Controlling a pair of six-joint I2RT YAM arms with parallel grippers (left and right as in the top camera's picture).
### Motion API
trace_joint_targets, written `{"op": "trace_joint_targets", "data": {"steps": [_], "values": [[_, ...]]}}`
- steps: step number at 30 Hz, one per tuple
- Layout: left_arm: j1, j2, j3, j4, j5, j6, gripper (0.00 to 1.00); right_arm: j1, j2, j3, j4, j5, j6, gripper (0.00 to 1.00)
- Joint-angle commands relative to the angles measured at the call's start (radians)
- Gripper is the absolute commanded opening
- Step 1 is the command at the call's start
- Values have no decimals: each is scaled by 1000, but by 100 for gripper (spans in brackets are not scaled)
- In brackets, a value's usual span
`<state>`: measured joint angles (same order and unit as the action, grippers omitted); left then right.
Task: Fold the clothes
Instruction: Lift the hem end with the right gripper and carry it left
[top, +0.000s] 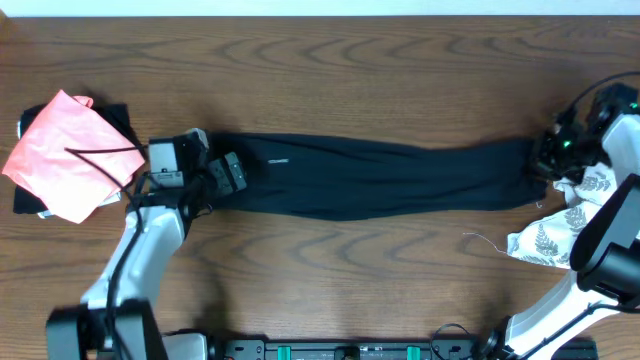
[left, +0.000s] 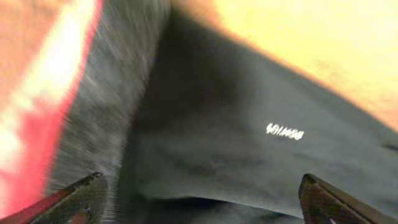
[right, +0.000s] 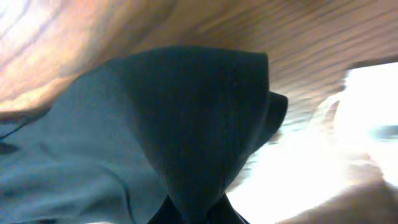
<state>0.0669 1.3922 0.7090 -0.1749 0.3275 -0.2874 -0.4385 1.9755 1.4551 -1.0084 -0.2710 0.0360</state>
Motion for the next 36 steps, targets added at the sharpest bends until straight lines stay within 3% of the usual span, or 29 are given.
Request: {"op": "trace_joint_targets", "data": {"steps": [1, 9, 15, 23, 36], "values": [[0, -78, 13, 3, 20, 6, 98, -28, -3, 58, -31, 84, 11, 1], [0, -148, 13, -13, 20, 6, 98, -42, -8, 188, -145, 174, -6, 1], [0, -145, 13, -36, 19, 6, 98, 34, -55, 233, -225, 165, -32, 1], [0, -145, 13, -52, 20, 6, 98, 272, -94, 232, -343, 166, -29, 1], [0, -145, 13, -75, 20, 6, 98, 658, -92, 231, -300, 166, 116, 1]]}}
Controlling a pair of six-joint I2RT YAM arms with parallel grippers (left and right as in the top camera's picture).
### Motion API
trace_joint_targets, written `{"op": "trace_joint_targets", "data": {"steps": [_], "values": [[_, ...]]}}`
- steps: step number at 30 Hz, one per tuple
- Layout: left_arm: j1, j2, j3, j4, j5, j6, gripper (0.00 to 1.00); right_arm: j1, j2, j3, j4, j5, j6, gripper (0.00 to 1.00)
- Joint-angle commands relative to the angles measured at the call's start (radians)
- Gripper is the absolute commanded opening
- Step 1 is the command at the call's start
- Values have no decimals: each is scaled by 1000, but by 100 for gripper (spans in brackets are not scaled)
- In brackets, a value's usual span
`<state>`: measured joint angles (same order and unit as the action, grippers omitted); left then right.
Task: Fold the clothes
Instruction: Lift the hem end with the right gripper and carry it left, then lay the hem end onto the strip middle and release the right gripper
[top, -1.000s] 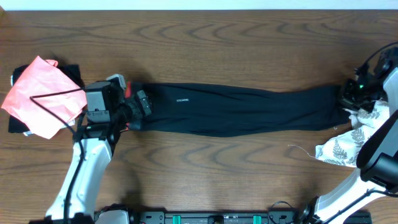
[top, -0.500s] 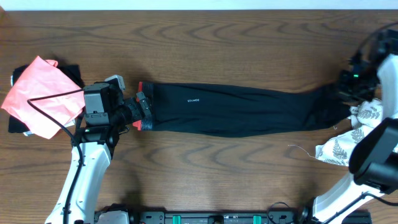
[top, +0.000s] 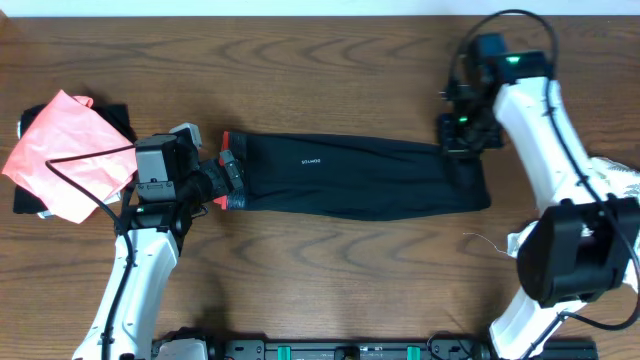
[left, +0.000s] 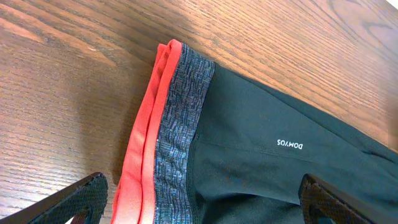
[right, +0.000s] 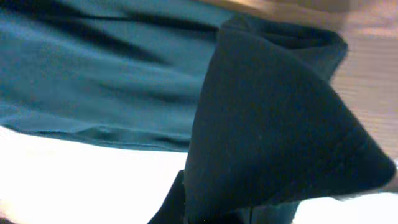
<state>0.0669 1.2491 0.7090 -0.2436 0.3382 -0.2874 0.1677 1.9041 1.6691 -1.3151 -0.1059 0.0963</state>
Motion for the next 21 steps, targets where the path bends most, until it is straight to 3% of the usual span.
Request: {"op": "trace_joint_targets", "data": {"steps": [1, 10, 18, 21], "values": [[0, -2, 13, -10, 9, 6, 98, 82, -20, 14, 21, 2, 57, 1], [0, -2, 13, -33, 9, 6, 98, 223, -17, -120, 198, 5, 137, 6], [0, -2, 13, -36, 9, 6, 98, 258, -12, -230, 274, 0, 132, 22], [0, -2, 13, -36, 9, 6, 98, 259, -12, -234, 283, -5, 123, 34]]}}
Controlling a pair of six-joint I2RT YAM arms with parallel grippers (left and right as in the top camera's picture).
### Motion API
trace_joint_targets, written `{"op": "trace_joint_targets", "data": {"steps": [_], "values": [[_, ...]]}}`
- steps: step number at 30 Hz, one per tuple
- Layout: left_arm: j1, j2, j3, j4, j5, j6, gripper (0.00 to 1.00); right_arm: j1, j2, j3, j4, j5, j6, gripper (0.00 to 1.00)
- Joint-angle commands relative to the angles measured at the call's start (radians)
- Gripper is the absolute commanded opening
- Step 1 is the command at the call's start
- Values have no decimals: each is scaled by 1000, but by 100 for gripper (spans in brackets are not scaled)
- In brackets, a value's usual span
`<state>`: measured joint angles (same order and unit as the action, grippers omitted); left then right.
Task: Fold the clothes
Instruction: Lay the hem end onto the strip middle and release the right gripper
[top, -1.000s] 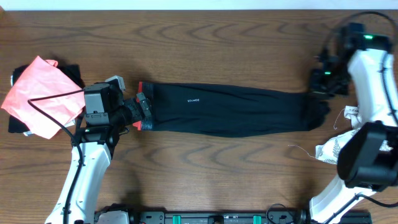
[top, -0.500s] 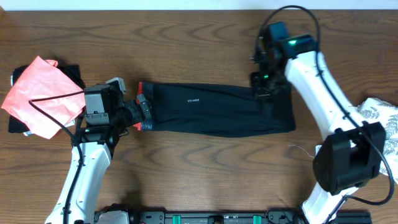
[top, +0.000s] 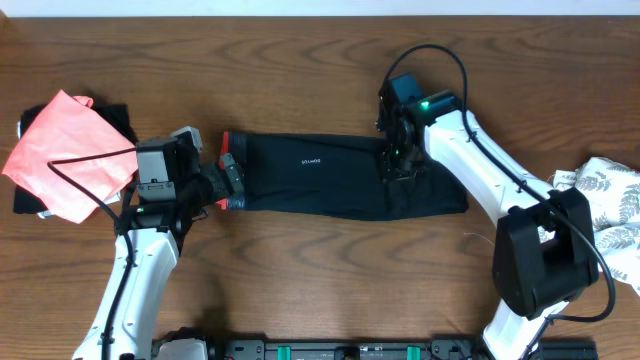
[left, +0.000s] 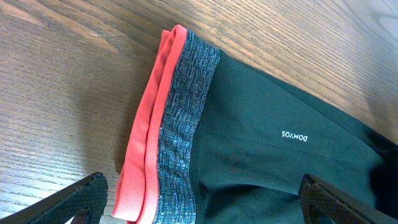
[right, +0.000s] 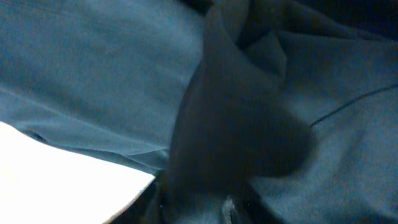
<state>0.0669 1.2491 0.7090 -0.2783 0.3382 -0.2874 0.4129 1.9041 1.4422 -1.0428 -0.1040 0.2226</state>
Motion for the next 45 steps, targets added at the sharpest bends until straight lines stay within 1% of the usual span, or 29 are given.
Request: {"op": "trace_joint_targets", "data": {"steps": [1, 5, 8, 13, 16, 19, 22, 27, 31, 34, 41, 45], "values": [[0, -2, 13, -2, 9, 6, 98, 14, -12, -7, 16, -10, -5, 34], [0, -2, 13, -2, 9, 6, 98, 14, -12, -7, 58, -89, -61, 38], [0, -2, 13, -2, 9, 6, 98, 14, -12, -7, 77, -113, -82, 38], [0, -2, 13, -2, 9, 6, 98, -2, -12, -7, 77, 2, -43, 38], [0, -2, 13, -2, 9, 6, 98, -18, -12, -8, 60, 43, -43, 34], [0, -2, 13, -2, 9, 6, 98, -20, -12, -22, 40, 51, -35, 27], [0, -2, 13, -2, 9, 6, 98, -19, -12, -62, 51, 57, -12, 25], [0, -2, 13, -2, 9, 6, 98, -19, -11, -164, 145, 59, 10, 23], [0, -2, 13, -2, 9, 6, 98, -11, -11, -229, 216, 9, 9, 22], [0, -2, 13, -2, 9, 6, 98, 6, -11, -254, 268, -87, 0, 22], [0, -2, 13, -2, 9, 6, 98, 31, -11, -257, 386, -201, 8, 23], [0, -2, 13, -2, 9, 6, 98, 29, -11, -256, 409, -218, 10, 23]]}}
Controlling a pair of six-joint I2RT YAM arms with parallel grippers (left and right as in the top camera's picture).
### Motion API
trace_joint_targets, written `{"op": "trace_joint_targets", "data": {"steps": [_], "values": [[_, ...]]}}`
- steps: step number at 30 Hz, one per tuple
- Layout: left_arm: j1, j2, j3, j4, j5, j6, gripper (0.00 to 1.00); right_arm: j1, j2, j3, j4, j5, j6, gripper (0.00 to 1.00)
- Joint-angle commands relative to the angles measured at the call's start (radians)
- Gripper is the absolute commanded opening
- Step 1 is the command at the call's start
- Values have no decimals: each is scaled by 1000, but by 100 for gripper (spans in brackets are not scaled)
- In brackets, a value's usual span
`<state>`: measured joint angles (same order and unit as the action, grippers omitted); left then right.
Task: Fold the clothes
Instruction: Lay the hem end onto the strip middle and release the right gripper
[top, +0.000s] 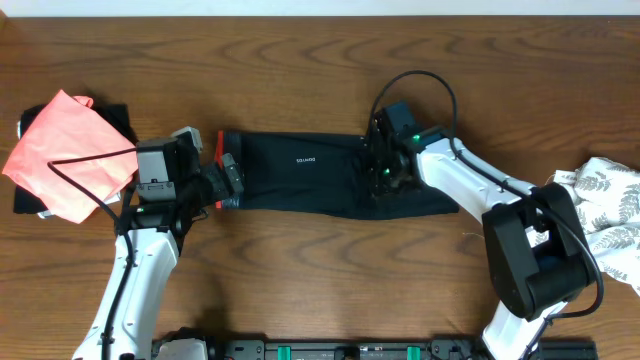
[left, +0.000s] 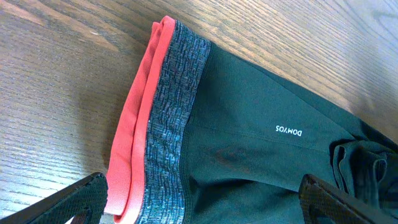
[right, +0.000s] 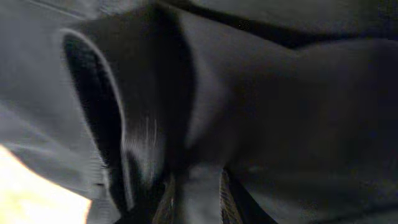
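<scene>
Black leggings (top: 300, 180) with a grey and red waistband (left: 158, 130) lie across the table's middle, their leg end doubled back over the body. My right gripper (top: 381, 175) is shut on that leg end (right: 193, 186), low over the folded cloth. My left gripper (top: 222, 180) stands open astride the waistband end, its fingertips (left: 74, 199) wide apart on either side of it. White lettering (left: 289, 130) shows on the leggings.
A pink cloth (top: 60, 155) lies on a dark garment at the far left. A white leaf-print cloth (top: 605, 205) sits at the right edge. The wooden table (top: 320, 290) shows bare in front and behind.
My right gripper has carried the leg end a little further left and lower onto the leggings. The fold's right edge has drawn in slightly. The left gripper has stayed open at the waistband.
The leggings first lay stretched full length, my right gripper shut on the leg end at the far right, my left at the waistband. Then the leg end was over the table's right-middle, then over the leggings' middle. Now it rests doubled on the body.
</scene>
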<state>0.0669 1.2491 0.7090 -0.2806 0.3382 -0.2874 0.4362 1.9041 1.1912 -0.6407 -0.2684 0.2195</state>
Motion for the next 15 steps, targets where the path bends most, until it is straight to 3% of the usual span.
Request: {"op": "trace_joint_targets", "data": {"steps": [1, 15], "values": [[0, -2, 13, 0, 9, 6, 98, 6, -11, -5, 8, -54, 13, 23], [0, -2, 13, -11, 9, 6, 98, 16, -3, -5, 145, -23, 40, 32]]}}
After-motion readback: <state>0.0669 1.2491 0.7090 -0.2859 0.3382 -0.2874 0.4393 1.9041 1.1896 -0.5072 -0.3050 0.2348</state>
